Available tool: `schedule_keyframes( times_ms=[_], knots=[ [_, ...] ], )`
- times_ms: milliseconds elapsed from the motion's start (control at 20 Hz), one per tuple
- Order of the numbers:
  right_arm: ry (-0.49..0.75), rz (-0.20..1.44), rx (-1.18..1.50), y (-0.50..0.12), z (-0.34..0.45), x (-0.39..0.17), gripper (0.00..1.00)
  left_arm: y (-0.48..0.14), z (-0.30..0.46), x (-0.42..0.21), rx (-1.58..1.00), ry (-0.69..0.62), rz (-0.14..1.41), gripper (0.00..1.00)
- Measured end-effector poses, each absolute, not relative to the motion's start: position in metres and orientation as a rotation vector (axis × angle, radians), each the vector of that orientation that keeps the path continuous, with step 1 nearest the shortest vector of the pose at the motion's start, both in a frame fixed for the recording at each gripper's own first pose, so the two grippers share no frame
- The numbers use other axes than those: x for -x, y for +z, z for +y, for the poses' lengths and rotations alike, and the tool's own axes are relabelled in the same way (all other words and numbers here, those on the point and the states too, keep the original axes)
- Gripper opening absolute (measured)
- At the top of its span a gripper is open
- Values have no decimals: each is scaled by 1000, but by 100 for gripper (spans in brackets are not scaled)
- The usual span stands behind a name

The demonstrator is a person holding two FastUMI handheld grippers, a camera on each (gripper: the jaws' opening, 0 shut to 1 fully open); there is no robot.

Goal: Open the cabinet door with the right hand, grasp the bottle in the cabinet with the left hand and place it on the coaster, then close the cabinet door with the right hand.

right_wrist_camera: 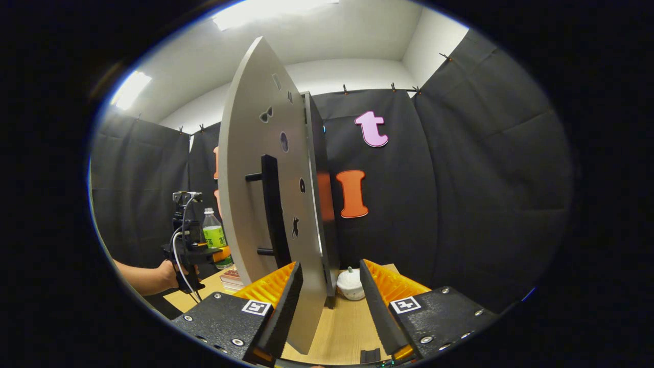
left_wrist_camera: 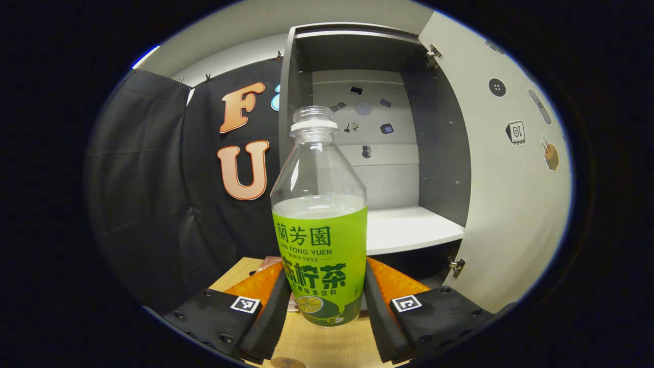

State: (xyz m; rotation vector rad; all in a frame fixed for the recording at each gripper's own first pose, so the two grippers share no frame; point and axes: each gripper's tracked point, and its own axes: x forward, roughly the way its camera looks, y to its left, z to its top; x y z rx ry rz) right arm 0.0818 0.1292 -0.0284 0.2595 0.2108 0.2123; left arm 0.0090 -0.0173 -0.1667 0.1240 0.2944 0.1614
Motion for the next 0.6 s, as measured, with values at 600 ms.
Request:
schedule_keyframes(
  times_ms=[600],
  knots=[
    [118,203,-272,-19,127,-83,70,-204,15,56,-169,127,328,77]
  ],
)
